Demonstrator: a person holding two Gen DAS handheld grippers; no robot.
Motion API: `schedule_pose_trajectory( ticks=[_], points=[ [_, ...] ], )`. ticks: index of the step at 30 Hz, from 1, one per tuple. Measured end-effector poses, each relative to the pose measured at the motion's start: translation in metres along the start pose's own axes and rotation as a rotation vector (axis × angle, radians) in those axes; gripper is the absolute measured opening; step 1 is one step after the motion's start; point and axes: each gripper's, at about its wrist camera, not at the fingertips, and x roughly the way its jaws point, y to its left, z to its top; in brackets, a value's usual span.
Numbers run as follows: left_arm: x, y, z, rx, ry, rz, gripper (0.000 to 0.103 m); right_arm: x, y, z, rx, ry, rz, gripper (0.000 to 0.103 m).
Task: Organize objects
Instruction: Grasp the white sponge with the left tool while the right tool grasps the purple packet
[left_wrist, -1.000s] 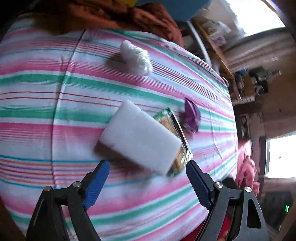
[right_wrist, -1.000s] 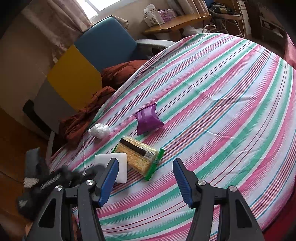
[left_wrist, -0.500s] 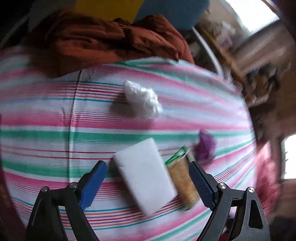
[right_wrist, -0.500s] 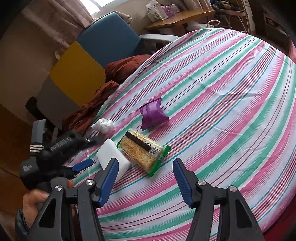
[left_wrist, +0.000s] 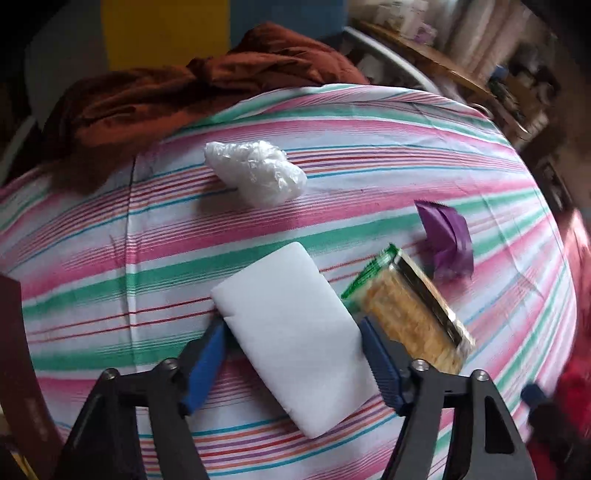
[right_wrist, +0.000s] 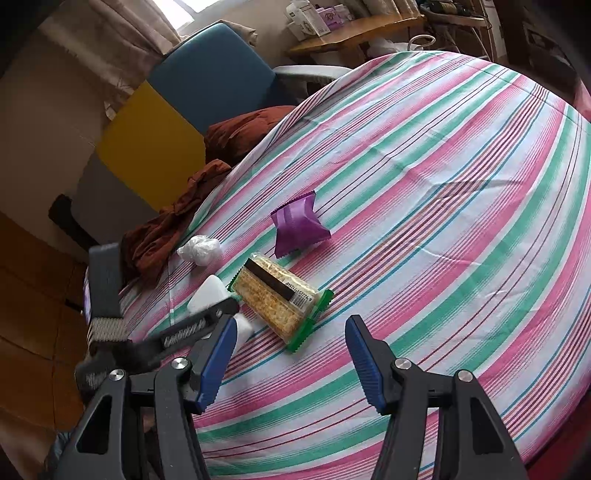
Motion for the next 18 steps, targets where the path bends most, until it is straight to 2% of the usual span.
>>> schedule_pose_trajectory(
  ticks=[5,10,14,18],
  points=[
    [-0.019,0.019,-0.031,0.059,-0.029,-0.016,0.068,0.002,0.003,-0.001,-0.02,0.006,-0.016,0.062],
    [-0.038,0.038,-0.063,0.061,-0.063,-0.046,0.068,0.007,0.008,-0.004,-0.058,0.019,-0.055,0.062],
    [-0.036,0.041,-0.063,0.042,-0.071,-0.069,0.068,0.009,0.016,-0.003,-0.094,0.022,-0.094,0.062],
    [-0.033,0.042,-0.062,0.035,-0.081,-0.084,0.069,0.014,0.027,0.017,-0.154,-0.008,-0.14,0.062]
  ],
)
